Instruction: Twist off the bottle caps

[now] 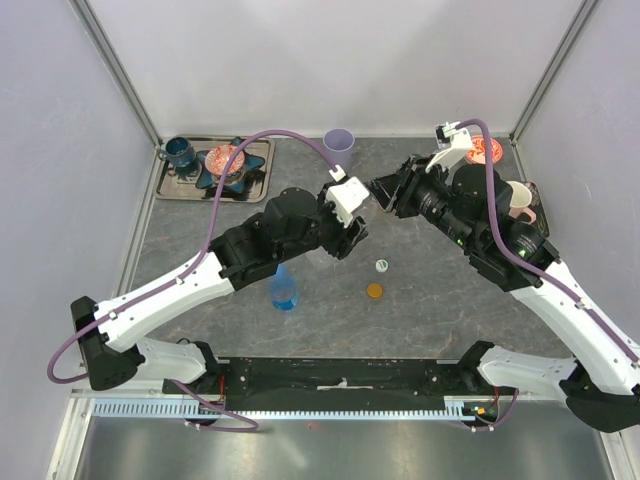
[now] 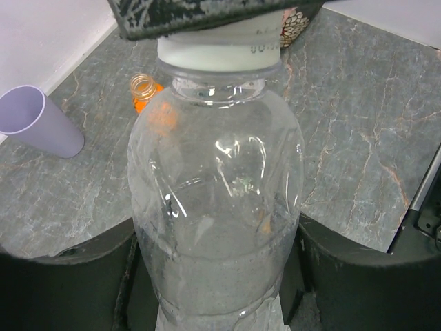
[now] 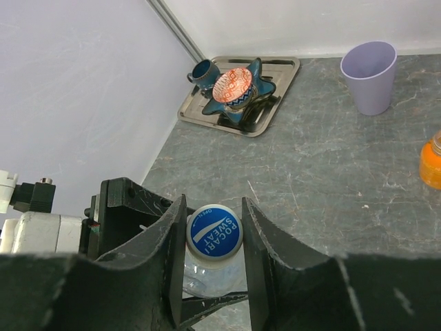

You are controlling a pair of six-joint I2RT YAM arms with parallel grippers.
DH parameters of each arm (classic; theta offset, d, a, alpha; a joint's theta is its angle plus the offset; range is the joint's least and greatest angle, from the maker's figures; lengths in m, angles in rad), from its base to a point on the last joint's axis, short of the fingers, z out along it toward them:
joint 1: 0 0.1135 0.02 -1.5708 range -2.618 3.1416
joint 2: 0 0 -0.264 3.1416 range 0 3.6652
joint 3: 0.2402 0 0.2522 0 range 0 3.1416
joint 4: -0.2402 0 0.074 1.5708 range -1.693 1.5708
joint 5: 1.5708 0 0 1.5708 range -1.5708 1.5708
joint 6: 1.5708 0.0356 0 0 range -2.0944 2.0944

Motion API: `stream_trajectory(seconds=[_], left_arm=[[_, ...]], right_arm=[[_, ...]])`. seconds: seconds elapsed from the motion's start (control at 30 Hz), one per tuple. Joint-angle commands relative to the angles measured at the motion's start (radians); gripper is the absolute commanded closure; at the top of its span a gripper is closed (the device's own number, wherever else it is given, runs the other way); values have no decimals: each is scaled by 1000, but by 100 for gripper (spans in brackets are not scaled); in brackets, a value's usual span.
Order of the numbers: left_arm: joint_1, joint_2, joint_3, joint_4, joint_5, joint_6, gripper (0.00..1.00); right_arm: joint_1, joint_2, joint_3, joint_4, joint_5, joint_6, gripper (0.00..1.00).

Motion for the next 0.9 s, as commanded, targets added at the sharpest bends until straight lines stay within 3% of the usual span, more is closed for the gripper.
stream_trajectory(seconds=[0.0, 0.03, 0.2, 0.3, 0.4, 0.53, 0.73, 0.87], left_arm=[[-6, -36, 2, 64, -14, 33, 57], [-8, -38, -1, 67, -14, 33, 57], [-5, -61, -13, 84, 24, 27, 57], [3, -98, -30, 97, 142, 21, 57], [53, -127, -23, 93, 353, -13, 59], [159, -135, -1, 102, 735, -115, 60], [273, -116, 5, 223, 1086, -270, 59], [310, -90, 5, 317, 1245, -384, 58]], right_arm=[[4, -14, -18, 34, -36, 4, 90], [4, -14, -23, 37, -48, -3, 100], [4, -29, -43, 31, -109, -51, 100], [4, -46, -35, 35, -178, -109, 100], [4, -63, -8, 17, -244, -155, 100], [4, -75, 31, -8, -332, -201, 100], [4, -81, 55, -23, -470, -252, 100], [4, -80, 57, -23, -560, -289, 100]])
